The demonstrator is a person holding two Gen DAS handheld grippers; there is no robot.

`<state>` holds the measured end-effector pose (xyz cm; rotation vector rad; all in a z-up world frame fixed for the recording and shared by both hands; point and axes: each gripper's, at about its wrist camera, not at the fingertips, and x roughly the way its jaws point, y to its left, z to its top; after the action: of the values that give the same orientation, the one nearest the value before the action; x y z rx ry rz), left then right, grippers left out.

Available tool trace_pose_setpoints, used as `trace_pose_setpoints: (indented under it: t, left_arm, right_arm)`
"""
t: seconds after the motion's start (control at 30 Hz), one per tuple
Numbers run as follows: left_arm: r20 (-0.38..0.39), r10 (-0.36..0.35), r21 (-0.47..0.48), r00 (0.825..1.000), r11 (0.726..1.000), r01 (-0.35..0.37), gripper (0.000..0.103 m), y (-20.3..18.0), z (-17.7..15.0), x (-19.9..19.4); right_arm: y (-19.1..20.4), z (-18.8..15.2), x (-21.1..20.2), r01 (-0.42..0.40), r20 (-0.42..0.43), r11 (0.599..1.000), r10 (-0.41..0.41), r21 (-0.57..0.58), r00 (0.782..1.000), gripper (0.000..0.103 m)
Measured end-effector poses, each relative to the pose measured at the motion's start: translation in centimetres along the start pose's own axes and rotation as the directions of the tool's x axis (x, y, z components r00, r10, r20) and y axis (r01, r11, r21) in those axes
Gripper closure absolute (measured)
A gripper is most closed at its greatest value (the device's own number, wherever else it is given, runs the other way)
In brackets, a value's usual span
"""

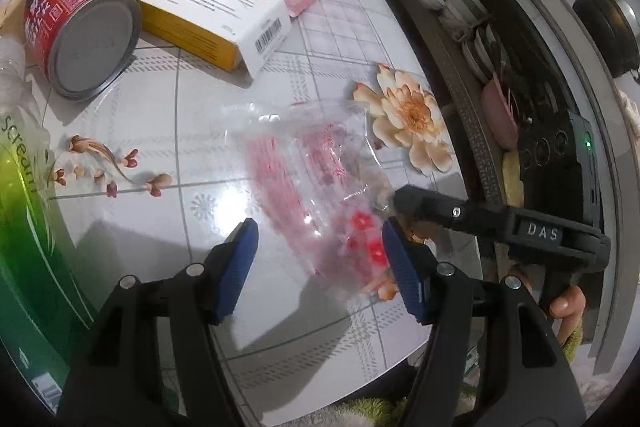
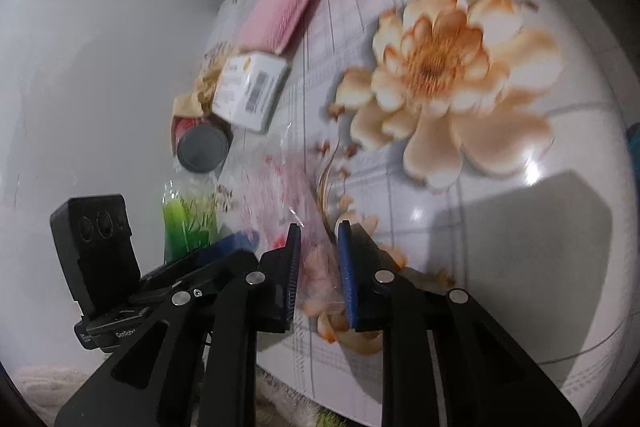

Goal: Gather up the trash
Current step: 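Grasp the clear bag of pink items with the left tool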

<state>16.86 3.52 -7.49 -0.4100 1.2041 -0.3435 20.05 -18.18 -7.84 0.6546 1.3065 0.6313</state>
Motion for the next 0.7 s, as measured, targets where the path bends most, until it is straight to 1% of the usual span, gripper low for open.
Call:
trace_pose_setpoints:
  t: [0.07, 0.13, 0.17, 0.2, 0.23, 0.3, 0.33, 0.4, 0.43, 0.5, 0.6, 0.7]
  left_arm:
    - [0.007, -0.014, -0.008, 1.0, 1.0, 0.014, 0.043, 0.2, 0.3, 0.0]
    - [0.019, -0.032, -0.024, 0.999, 0.999, 0.032, 0.046, 0.5, 0.5, 0.0]
    - [0.02, -0.042, -0.035, 0.999, 0.998, 0.043, 0.05, 0.7, 0.5, 0.0]
    - [0.022, -0.069, -0.06, 0.997, 0.996, 0.07, 0.053, 1.0, 0.7, 0.0]
    - [0.025, -0.085, -0.082, 0.996, 0.993, 0.087, 0.054, 1.2, 0.7, 0.1]
    - [0.027, -0.127, -0.12, 0.992, 0.984, 0.129, 0.062, 1.7, 0.8, 0.2]
    - [0.033, -0.137, -0.128, 0.99, 0.982, 0.14, 0.064, 1.8, 0.8, 0.2]
    - [0.039, -0.123, -0.117, 0.992, 0.985, 0.127, 0.078, 1.7, 0.7, 0.2]
    - [0.042, -0.109, -0.111, 0.993, 0.987, 0.113, 0.081, 1.7, 0.7, 0.2]
    - [0.046, -0.084, -0.104, 0.995, 0.991, 0.089, 0.098, 1.7, 0.7, 0.4]
    - [0.05, -0.085, -0.112, 0.995, 0.99, 0.09, 0.101, 2.0, 0.7, 0.3]
    - [0.062, -0.073, -0.097, 0.995, 0.992, 0.079, 0.102, 2.1, 0.5, -0.2]
  right_arm:
    - [0.0, 0.6, 0.5, -0.001, -0.006, 1.0, 0.001, -0.007, 1.0, 0.084]
    - [0.5, 1.1, 1.9, -0.008, -0.029, 1.0, 0.008, -0.016, 1.0, 0.087]
    - [0.6, 1.0, 2.2, -0.015, -0.037, 1.0, 0.014, -0.02, 0.999, 0.089]
    - [0.8, 1.1, 2.5, -0.015, -0.039, 1.0, 0.014, -0.024, 0.999, 0.091]
    - [0.9, 1.1, 2.5, -0.015, -0.04, 1.0, 0.014, -0.026, 0.999, 0.091]
    - [0.6, 0.9, 2.5, -0.026, -0.04, 0.999, 0.025, -0.018, 0.999, 0.092]
    - [0.4, 0.9, 2.5, -0.036, -0.04, 0.999, 0.036, -0.01, 0.999, 0.092]
    - [0.1, 1.0, 2.6, -0.053, -0.043, 0.999, 0.054, 0.007, 0.998, 0.092]
    - [0.0, 1.0, 2.6, -0.055, -0.043, 0.998, 0.055, 0.009, 0.998, 0.092]
    - [0.2, 1.1, 2.3, -0.037, -0.036, 0.999, 0.037, -0.008, 0.999, 0.092]
    - [0.7, 1.7, 1.2, 0.002, -0.029, 0.998, -0.003, -0.058, 1.0, 0.089]
    - [2.7, 3.8, 0.1, 0.056, 0.002, 0.987, -0.056, -0.15, 0.998, 0.089]
